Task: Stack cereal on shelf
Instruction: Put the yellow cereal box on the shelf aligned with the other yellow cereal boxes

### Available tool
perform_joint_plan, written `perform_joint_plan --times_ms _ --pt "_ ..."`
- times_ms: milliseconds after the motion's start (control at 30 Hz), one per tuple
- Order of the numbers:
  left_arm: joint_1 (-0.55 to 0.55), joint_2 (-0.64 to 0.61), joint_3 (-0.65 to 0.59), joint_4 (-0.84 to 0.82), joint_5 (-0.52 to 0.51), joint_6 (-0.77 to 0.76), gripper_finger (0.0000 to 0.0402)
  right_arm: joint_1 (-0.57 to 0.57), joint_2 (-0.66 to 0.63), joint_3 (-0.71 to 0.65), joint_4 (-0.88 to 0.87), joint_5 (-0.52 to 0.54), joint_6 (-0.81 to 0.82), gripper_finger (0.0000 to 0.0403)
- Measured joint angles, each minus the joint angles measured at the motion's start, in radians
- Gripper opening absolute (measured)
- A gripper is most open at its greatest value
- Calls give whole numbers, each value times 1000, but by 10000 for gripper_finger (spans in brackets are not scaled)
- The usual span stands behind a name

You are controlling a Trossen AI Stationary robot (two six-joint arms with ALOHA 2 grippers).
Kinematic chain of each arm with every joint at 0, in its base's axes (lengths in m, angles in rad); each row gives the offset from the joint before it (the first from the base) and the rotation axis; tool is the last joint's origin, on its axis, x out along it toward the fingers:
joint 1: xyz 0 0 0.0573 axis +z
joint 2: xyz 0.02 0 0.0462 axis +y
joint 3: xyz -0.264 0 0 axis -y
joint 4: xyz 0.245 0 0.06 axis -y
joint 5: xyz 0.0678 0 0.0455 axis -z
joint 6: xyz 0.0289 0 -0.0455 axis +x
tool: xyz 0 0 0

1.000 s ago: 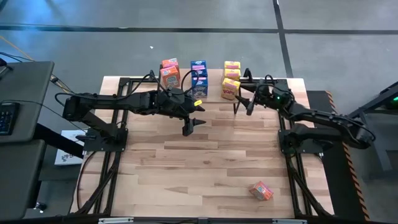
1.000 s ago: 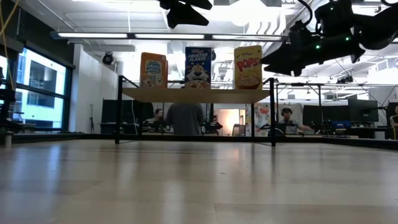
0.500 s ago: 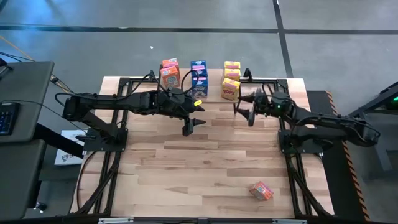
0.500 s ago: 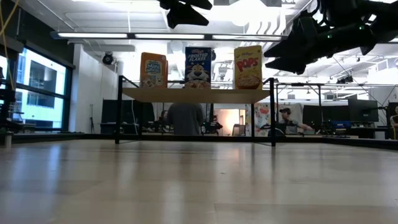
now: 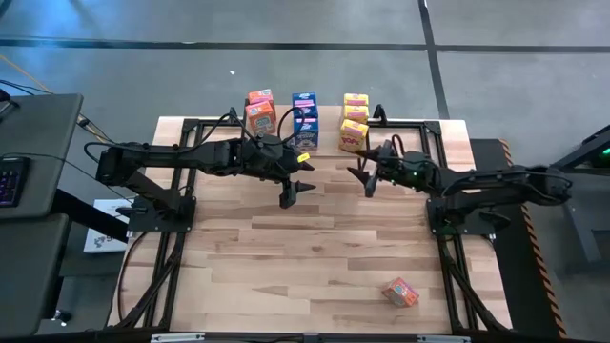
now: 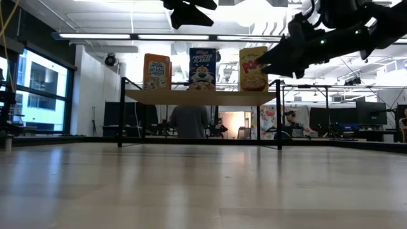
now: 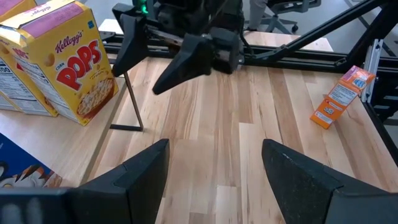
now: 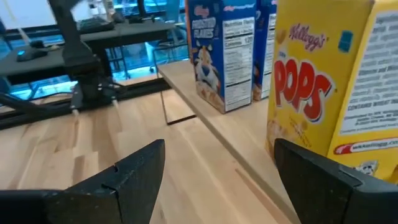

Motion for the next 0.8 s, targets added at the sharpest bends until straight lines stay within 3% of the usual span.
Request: perform_joint_plan --times_ms 267,800 --pt "0 0 0 0 0 0 248 -34 64 0 26 29 27 294" --pt "0 0 0 0 0 0 248 -34 58 0 30 64 28 294"
